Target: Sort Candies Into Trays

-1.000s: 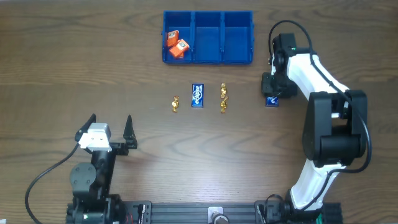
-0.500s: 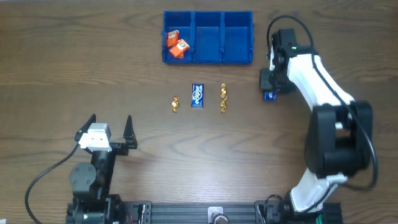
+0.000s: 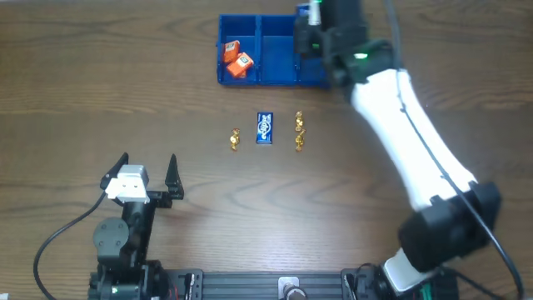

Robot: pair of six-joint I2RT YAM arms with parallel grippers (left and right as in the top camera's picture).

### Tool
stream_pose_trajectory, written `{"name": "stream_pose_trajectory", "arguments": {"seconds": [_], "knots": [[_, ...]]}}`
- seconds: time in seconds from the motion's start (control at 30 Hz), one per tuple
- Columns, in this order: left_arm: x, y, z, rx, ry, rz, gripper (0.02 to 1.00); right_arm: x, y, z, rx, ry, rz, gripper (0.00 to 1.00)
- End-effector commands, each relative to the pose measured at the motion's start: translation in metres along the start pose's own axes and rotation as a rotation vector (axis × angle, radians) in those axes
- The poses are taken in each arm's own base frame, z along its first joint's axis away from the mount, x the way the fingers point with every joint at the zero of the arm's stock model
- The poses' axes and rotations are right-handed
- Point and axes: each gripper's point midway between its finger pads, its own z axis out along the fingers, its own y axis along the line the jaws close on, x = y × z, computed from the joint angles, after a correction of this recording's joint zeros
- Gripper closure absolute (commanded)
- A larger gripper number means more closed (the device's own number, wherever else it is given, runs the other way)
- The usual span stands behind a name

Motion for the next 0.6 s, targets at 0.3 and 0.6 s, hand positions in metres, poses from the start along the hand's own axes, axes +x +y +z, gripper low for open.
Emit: {"name": "stream_pose_trajectory", "arguments": {"seconds": [0.3,0.6], "knots": [[0.016,-0.002,0.001,0.016,0.048,-0.002,0.02,0.04,0.029,0.111,0.115,0.055,0.083,0.965],[0.016,-0.002,0.001,0.016,0.048,-0.002,0.02,0.037,0.011,0.119,0.175,0.026,0.119,0.965]]}}
